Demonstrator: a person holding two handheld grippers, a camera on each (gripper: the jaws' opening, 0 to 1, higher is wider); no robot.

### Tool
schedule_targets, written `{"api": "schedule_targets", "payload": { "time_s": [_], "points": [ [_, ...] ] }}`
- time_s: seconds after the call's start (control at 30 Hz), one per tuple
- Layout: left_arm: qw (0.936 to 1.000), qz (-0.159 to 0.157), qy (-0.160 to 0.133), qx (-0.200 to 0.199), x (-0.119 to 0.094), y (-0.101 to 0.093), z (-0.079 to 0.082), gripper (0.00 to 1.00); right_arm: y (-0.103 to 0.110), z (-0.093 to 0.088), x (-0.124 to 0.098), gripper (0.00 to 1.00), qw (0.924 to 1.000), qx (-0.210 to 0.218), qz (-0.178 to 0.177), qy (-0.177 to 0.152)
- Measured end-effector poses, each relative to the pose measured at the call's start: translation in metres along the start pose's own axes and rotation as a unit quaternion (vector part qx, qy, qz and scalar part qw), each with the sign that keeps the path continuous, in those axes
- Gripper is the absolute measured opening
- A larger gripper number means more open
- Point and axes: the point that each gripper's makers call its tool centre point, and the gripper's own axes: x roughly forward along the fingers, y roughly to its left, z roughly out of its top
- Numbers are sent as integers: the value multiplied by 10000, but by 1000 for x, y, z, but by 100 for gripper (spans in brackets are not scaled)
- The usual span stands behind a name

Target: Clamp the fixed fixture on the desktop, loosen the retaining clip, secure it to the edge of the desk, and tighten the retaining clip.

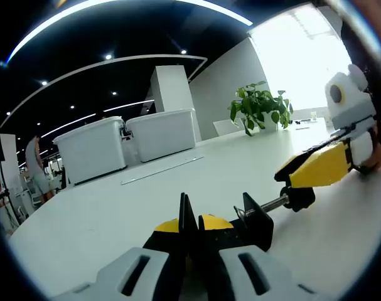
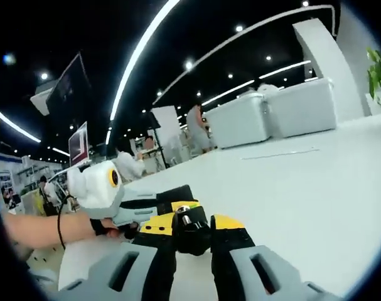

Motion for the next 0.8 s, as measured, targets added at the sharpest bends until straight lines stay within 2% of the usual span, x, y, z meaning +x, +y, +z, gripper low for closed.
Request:
{"api": "schedule_targets", "payload": {
  "time_s": [0.1,0.17,0.3,0.37,0.4,0.43,0.47,0.53,0.57,0.6,0.73,0.77,0.8],
  "points": [
    [10000,-1,-2,3,0,0,0,7,2,-1,1,20,9997,-229,-55,21],
    [10000,-2,-3,5,0,0,0,7,0,0,2,20,9979,-632,-139,33],
    [10000,-3,-11,14,0,0,0,7,2,-1,2,20,9954,-936,-200,31],
    [10000,-6,-12,16,0,0,0,7,2,0,1,20,9922,-1222,-237,38],
    [10000,-4,-9,12,0,-1,0,7,5,1,1,20,9831,-1806,-282,47],
    [10000,-4,-9,10,0,-1,0,7,6,1,1,20,9802,-1958,-288,51],
    [10000,-3,-6,7,0,-1,0,7,11,1,1,20,9597,-2788,-355,58],
    [10000,-3,-4,3,0,-1,0,7,14,1,1,20,9429,-3304,-413,80],
    [10000,-3,-5,4,0,-1,0,7,16,-1,2,20,9283,-3689,-446,121],
    [10000,-3,-5,4,0,-1,0,7,16,-2,2,20,9260,-3746,-452,132],
    [10000,-3,-5,6,0,-1,0,7,14,-2,3,20,9255,-3760,-448,129],
    [10000,-3,-5,6,-1,-1,0,7,14,-1,3,20,9149,-4009,-465,133],
    [10000,-3,-5,7,-1,-1,0,7,15,-1,3,20,9088,-4143,-478,140]
  ]
}}
